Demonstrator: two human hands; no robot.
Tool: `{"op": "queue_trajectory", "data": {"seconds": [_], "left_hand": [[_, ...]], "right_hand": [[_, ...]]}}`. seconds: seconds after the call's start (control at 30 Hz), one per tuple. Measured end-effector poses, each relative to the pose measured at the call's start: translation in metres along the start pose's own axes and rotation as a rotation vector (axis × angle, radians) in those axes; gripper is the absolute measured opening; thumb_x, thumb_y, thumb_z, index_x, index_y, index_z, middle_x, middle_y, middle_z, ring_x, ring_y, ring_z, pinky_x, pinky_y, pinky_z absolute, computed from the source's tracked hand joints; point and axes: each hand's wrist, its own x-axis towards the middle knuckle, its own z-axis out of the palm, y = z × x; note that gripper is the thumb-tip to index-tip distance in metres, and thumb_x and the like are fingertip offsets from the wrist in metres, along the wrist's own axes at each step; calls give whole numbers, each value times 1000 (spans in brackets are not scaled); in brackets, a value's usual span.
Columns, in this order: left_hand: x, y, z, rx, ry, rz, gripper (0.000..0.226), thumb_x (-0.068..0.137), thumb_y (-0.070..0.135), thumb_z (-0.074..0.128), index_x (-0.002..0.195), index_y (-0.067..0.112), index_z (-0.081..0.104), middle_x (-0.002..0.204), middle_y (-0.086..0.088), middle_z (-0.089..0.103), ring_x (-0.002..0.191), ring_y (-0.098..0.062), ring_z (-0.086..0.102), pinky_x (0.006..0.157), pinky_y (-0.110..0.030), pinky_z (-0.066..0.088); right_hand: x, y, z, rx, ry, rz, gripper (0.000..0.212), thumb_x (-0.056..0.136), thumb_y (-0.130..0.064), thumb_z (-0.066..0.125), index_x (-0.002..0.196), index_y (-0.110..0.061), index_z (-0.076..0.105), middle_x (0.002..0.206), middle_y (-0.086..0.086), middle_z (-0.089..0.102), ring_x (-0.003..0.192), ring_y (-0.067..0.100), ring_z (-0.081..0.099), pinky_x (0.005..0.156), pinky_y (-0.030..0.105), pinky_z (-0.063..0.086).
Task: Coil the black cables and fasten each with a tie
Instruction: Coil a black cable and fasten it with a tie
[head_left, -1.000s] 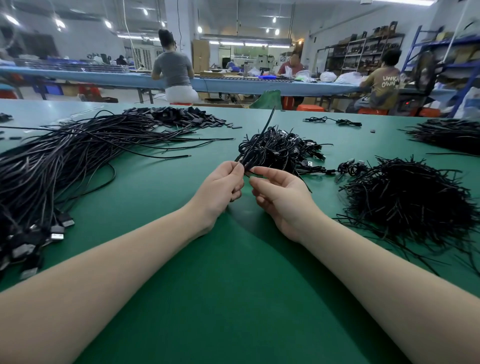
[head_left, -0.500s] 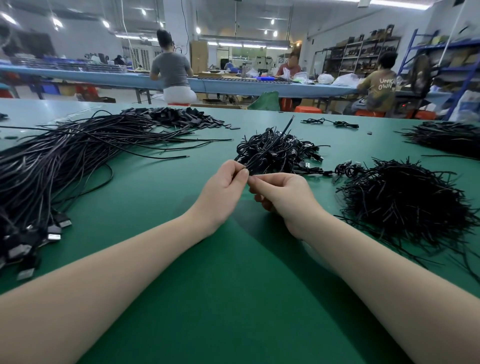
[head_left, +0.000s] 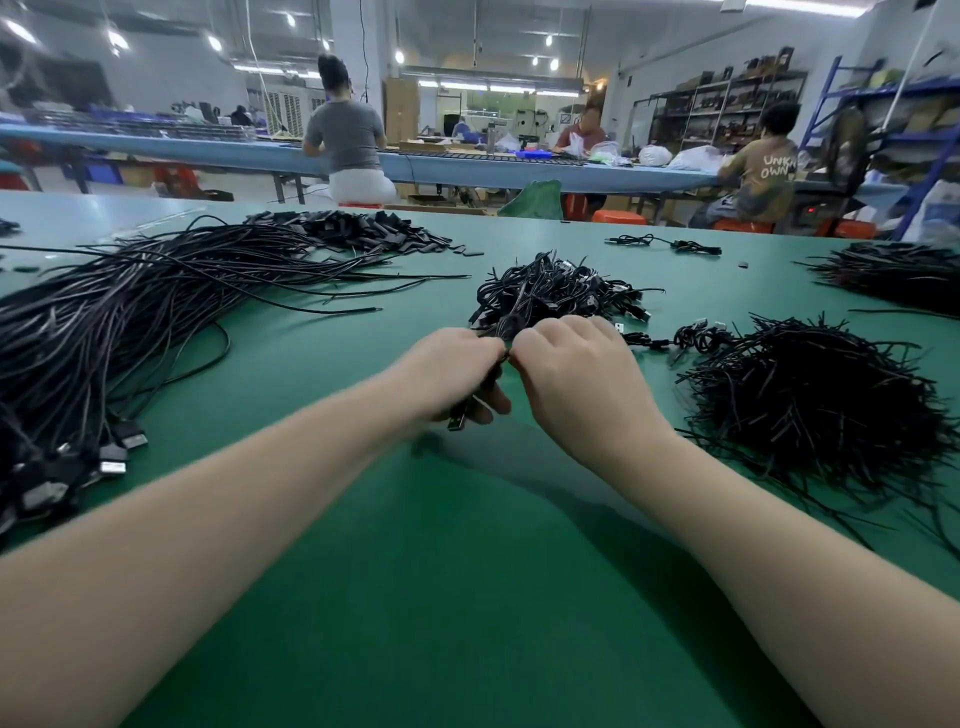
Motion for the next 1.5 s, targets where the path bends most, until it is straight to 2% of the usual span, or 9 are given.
{"op": "queue_trajectory", "data": {"seconds": [0.13, 0.33, 0.4, 0.7, 0.87, 1.03, 1.13, 1.3, 1.5], "left_hand": [[-5, 10, -43, -121, -366, -268, 36, 88, 33, 48, 54, 22, 53, 50, 9, 52, 39, -5, 48, 42, -13, 27], [-5, 21, -54, -33, -73, 279, 10, 89, 19, 62, 89, 29, 64, 84, 5, 69, 65, -6, 61, 57, -23, 45], [-6, 21, -55, -53, -109, 451, 31, 85, 9, 67, 95, 39, 66, 96, 12, 73, 82, -2, 65, 68, -20, 52], [-9, 23, -47, -17, 192, 631, 6, 87, 29, 69, 82, 27, 67, 67, 18, 67, 60, 4, 54, 60, -9, 43], [-13, 28, -41, -49, 187, 523, 11, 89, 33, 66, 83, 24, 66, 75, 0, 65, 66, -10, 57, 59, -24, 50], [-24, 39, -47, -565, -225, -71, 19, 93, 26, 57, 80, 13, 63, 67, 3, 63, 43, -3, 53, 40, -12, 38], [-24, 42, -52, -775, -305, -149, 43, 99, 25, 45, 59, 18, 60, 51, 12, 51, 34, 2, 44, 31, -12, 31], [-28, 51, -58, -629, -169, 199, 24, 96, 16, 51, 84, 25, 69, 65, 8, 68, 54, -5, 62, 45, -17, 44], [-25, 40, -62, 389, 380, 982, 52, 82, 1, 60, 128, 23, 53, 109, 7, 55, 92, -8, 56, 81, -16, 46]], "right_hand": [[2, -1, -1, 69, 84, -147, 8, 77, 9, 61, 74, 1, 60, 76, 17, 60, 74, 35, 62, 67, 40, 53], [19, 3, -8, 715, 111, 479, 10, 87, -10, 65, 77, -12, 62, 72, -1, 64, 68, 18, 58, 62, 29, 47], [28, 7, -14, 957, 94, 663, 14, 87, -13, 66, 75, -18, 63, 71, -3, 68, 76, 22, 68, 72, 36, 55], [34, 9, -22, 1252, -90, 715, 14, 90, -3, 62, 82, -14, 65, 75, 2, 70, 75, 16, 72, 76, 25, 57], [36, 9, -29, 902, -38, 662, 10, 89, -14, 66, 80, -18, 66, 68, -8, 68, 66, 9, 68, 59, 18, 49], [32, 9, -38, 148, 141, 20, 3, 83, 1, 63, 84, 1, 66, 77, 15, 64, 62, 33, 57, 58, 36, 46], [28, 11, -37, 125, 215, -154, 4, 79, 9, 63, 81, 6, 64, 80, 22, 62, 69, 39, 63, 58, 43, 51], [39, 6, -41, 799, 102, 458, 5, 90, -4, 60, 86, -6, 59, 82, 8, 62, 74, 24, 69, 66, 32, 55], [47, 3, -44, 1444, -15, 912, 9, 92, -1, 58, 84, -5, 58, 75, 8, 62, 58, 12, 67, 61, 25, 58]]}}
